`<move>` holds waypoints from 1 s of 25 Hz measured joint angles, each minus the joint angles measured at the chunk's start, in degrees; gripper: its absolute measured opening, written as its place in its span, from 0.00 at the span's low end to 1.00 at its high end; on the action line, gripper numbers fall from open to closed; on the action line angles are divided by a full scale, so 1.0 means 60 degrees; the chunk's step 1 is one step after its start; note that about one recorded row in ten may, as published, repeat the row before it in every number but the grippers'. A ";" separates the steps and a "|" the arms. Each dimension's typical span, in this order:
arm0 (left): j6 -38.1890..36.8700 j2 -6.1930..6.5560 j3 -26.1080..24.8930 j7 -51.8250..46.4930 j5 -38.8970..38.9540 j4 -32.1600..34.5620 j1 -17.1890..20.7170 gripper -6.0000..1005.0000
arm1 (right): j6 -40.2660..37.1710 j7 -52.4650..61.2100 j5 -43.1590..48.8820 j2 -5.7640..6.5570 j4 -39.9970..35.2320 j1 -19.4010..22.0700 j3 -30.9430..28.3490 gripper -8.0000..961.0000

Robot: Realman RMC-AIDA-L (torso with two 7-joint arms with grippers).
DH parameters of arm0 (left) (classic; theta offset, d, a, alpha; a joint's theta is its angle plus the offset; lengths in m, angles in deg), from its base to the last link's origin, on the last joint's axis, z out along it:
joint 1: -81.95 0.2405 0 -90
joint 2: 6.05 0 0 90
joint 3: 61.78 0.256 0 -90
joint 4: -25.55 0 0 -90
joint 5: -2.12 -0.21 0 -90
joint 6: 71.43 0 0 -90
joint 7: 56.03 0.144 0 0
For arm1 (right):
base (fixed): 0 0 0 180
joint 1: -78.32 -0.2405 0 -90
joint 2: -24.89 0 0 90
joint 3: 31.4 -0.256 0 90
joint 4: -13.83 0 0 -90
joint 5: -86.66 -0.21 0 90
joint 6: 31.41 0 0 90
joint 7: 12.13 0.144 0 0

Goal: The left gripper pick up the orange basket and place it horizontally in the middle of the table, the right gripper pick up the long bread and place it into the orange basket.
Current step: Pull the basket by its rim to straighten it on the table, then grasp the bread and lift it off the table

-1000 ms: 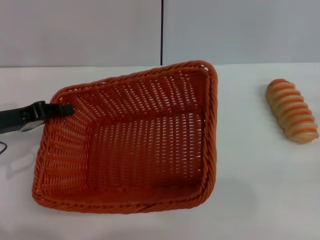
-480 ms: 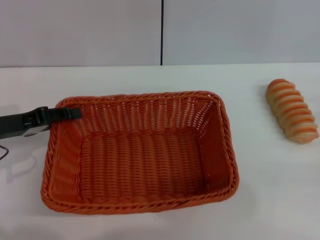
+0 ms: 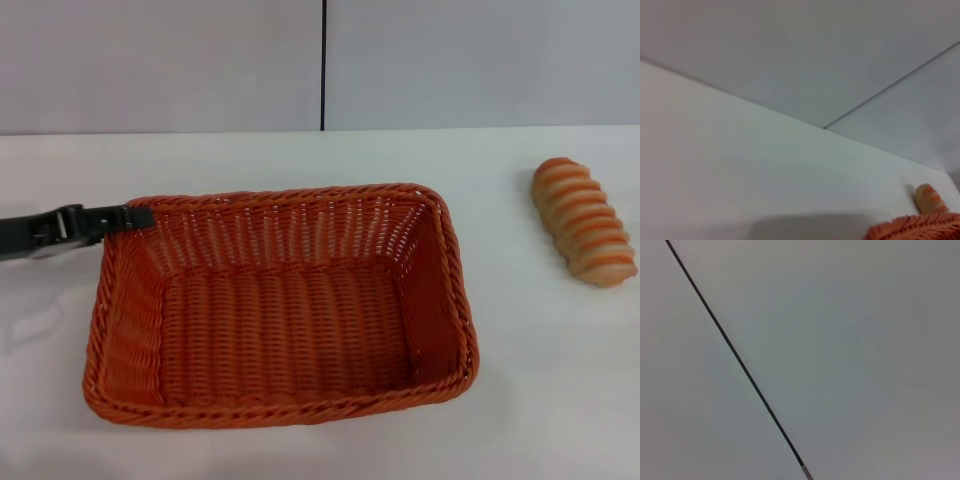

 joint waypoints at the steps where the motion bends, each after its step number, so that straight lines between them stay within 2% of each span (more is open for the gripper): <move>1: -0.0013 0.0217 -0.0002 0.0221 -0.0020 0.0045 -0.0042 0.57 | -0.0001 0.0000 0.0000 0.0001 0.0001 0.0000 0.0002 0.70; 3: 0.0002 0.0287 -0.0003 0.0274 -0.0023 0.0046 -0.0052 0.57 | -0.0004 0.0000 0.0000 0.0001 0.0000 0.0001 0.0004 0.70; 4: 0.0227 0.0568 -0.0076 0.0409 -0.0027 0.0051 -0.0060 0.57 | -0.0021 0.0004 -0.0001 0.0000 0.0000 0.0002 0.0005 0.70; 7: 0.0316 0.0655 -0.0106 0.0459 -0.0028 0.0054 -0.0060 0.58 | -0.0062 0.0004 -0.0001 0.0000 0.0000 0.0013 0.0007 0.71; 8: 0.0540 0.0797 -0.0273 0.0678 0.0025 0.0074 -0.0038 0.58 | -0.0081 0.0011 -0.0001 0.0001 0.0000 0.0022 0.0011 0.71; 9: 0.0579 0.0798 -0.0371 0.0791 0.0066 0.0084 -0.0033 0.59 | -0.0097 0.0041 0.0000 0.0004 0.0000 0.0031 0.0026 0.71; 11: 0.0673 0.0684 -0.1040 0.1468 0.0312 0.0129 -0.0034 0.59 | -0.0158 0.0426 0.0008 0.0096 -0.0072 0.0056 0.0336 0.71; 12: 0.0673 0.0684 -0.1040 0.1468 0.0312 0.0129 -0.0034 0.60 | -0.0158 0.0426 0.0008 0.0096 -0.0072 0.0056 0.0336 0.71; 13: 0.0728 0.0357 -0.2106 0.2766 0.0806 0.0152 -0.0081 0.60 | -0.0173 0.0819 0.0051 0.0157 -0.0214 0.0065 0.0620 0.71; 14: 0.0734 0.0245 -0.2326 0.3274 0.1100 0.0147 -0.0083 0.61 | -0.0192 0.1818 0.0304 0.0251 -0.0704 0.0086 0.1234 0.71; 17: 0.0744 0.0126 -0.2512 0.3756 0.1436 0.0130 -0.0076 0.63 | -0.0234 0.2783 0.0751 0.0332 -0.1273 0.0090 0.1660 0.71; 18: 0.0725 -0.0131 -0.2687 0.5146 0.2448 -0.0066 0.0038 0.64 | -0.0277 0.3229 0.1053 0.0369 -0.1572 0.0087 0.1794 0.71; 20: 0.0674 -0.0169 -0.2667 0.5780 0.3067 -0.0476 0.0106 0.65 | -0.0445 0.4303 0.1850 0.0470 -0.2321 0.0058 0.2052 0.71; 21: 0.0621 -0.0166 -0.2649 0.6193 0.3478 -0.0836 0.0140 0.66 | -0.0724 0.5335 0.2724 0.0586 -0.3074 -0.0008 0.2205 0.71; 22: 0.0621 -0.0166 -0.2649 0.6193 0.3478 -0.0836 0.0140 0.67 | -0.0724 0.5335 0.2724 0.0586 -0.3074 -0.0008 0.2205 0.71; 23: 0.0431 -0.0136 -0.2646 0.7091 0.4208 -0.1596 0.0172 0.68 | -0.0884 0.5849 0.3238 0.0658 -0.3509 -0.0068 0.2257 0.71; 25: 0.0285 -0.0134 -0.2659 0.7643 0.4554 -0.1954 0.0192 0.69 | -0.1172 0.6886 0.4428 0.0820 -0.4387 -0.0281 0.2314 0.71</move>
